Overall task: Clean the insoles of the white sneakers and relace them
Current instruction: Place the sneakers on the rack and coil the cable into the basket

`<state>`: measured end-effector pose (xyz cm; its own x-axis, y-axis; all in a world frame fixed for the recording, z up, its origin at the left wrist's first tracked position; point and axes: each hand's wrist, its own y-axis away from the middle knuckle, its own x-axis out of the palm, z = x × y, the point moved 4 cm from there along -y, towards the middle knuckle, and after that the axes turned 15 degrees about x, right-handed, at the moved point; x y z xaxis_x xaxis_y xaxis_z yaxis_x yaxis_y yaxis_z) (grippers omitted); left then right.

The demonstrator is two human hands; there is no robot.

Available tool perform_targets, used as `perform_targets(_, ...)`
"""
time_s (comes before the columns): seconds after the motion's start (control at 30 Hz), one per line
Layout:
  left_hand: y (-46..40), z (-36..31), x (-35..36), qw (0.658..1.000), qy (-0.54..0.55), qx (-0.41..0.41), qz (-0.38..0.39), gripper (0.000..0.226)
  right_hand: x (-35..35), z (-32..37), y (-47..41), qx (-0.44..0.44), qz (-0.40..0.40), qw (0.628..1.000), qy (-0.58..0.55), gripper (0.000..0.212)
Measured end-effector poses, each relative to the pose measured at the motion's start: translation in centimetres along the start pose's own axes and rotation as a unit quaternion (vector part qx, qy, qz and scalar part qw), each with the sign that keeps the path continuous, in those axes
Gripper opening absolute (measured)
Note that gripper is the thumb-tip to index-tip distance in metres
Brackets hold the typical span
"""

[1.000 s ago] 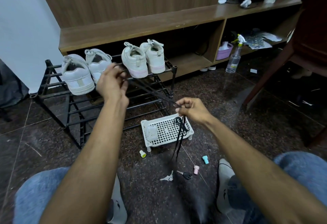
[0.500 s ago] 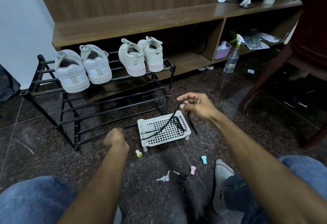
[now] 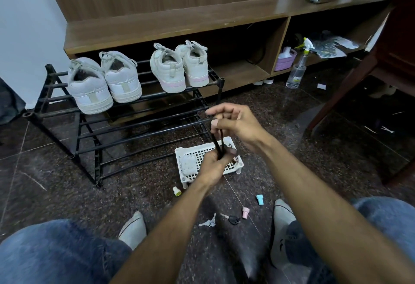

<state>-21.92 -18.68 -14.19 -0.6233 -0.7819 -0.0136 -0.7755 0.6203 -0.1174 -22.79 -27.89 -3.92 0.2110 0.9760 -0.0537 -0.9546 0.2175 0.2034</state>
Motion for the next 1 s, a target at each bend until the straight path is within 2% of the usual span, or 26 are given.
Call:
perform_targets(0.07,0.5,0.2,-0.5,0.999,0.036,-0.010,-0.013,0.018,-1.4,0.0,-0.3,-0.008,-0.054,0.997,-0.052,0.025)
perform_targets(0.2,1.0,1.6,-2.0,0.973,0.215,-0.049,-0.073,0.016,-5.1,-2.2,-0.8,0.028,-0.171,0.967,-0.187,0.025)
perform_targets(0.43,-0.4,1.9,-4.2,0.910,0.345,-0.053,-0.223,0.020,-5.5,-10.3,0.1,0.140,-0.250,0.934,-0.213,0.026)
perform_targets(0.53,-0.8,2.0,-4.4,0.877,0.406,-0.062,-0.249,0.023,-4.0,-13.6,0.7,0.190,-0.244,0.921,-0.237,0.025)
perform_targets(0.7,-0.9,1.4,-4.9,0.829,0.481,-0.065,-0.277,0.029,-0.6,-16.6,1.2,0.234,-0.205,0.931,-0.192,0.021)
perform_targets(0.9,-1.0,1.8,-5.5,0.841,0.433,-0.076,-0.315,0.035,1.2,-16.6,0.5,0.212,-0.191,0.951,-0.116,0.027)
perform_targets(1.0,-1.2,2.6,-6.1,0.850,0.412,-0.090,-0.317,0.034,2.1,-15.9,-0.4,0.163,-0.123,0.977,-0.057,0.033)
